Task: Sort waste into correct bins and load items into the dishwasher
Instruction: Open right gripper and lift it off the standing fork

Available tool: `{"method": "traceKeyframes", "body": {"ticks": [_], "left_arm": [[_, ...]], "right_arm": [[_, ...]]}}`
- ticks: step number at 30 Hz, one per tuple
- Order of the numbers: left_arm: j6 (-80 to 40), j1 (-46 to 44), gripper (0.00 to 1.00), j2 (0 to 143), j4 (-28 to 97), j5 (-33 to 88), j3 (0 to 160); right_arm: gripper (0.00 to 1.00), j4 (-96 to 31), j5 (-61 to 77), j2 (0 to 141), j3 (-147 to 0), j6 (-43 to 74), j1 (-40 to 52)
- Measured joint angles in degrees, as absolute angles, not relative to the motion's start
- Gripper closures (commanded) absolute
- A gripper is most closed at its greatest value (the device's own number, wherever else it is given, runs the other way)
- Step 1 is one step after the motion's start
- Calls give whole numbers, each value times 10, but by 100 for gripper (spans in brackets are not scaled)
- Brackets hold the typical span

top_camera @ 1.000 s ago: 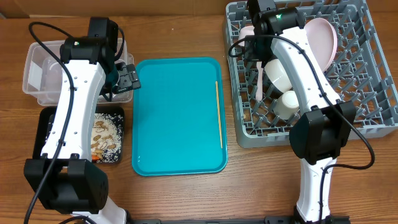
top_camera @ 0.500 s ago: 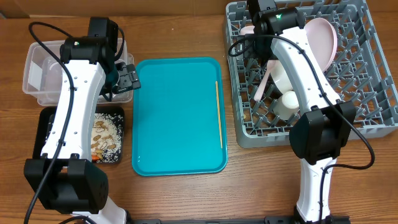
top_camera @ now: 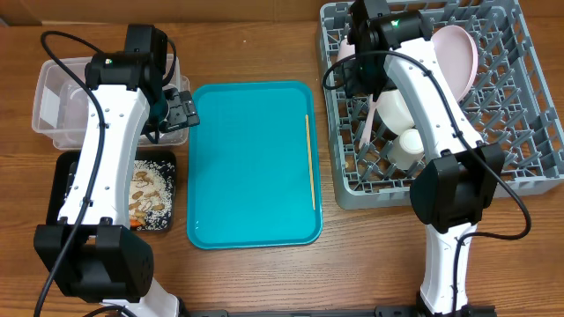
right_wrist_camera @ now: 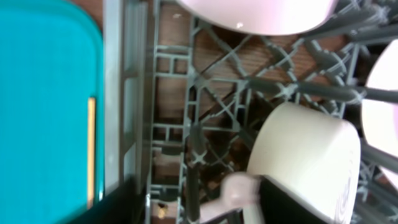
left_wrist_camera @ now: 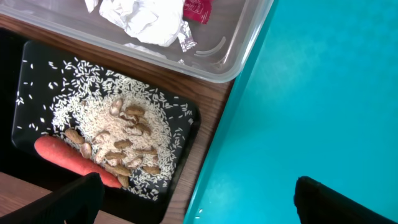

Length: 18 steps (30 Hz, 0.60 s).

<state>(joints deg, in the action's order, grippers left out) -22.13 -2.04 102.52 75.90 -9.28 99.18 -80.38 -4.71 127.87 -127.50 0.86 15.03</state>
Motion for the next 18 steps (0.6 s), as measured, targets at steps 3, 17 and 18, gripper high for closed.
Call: {"method": "traceKeyframes", "body": {"ticks": [3, 17, 18], "left_arm": [[-221, -20, 0, 1025, 759, -93, 992], [-221, -20, 0, 1025, 759, -93, 992], [-221, -20, 0, 1025, 759, -93, 992]], "right_arm": [[96, -810, -44, 1279, -1275, 9, 150], [66, -813, -43, 1279, -1275, 36, 150], [58, -815, -43, 1279, -1275, 42, 150]]}}
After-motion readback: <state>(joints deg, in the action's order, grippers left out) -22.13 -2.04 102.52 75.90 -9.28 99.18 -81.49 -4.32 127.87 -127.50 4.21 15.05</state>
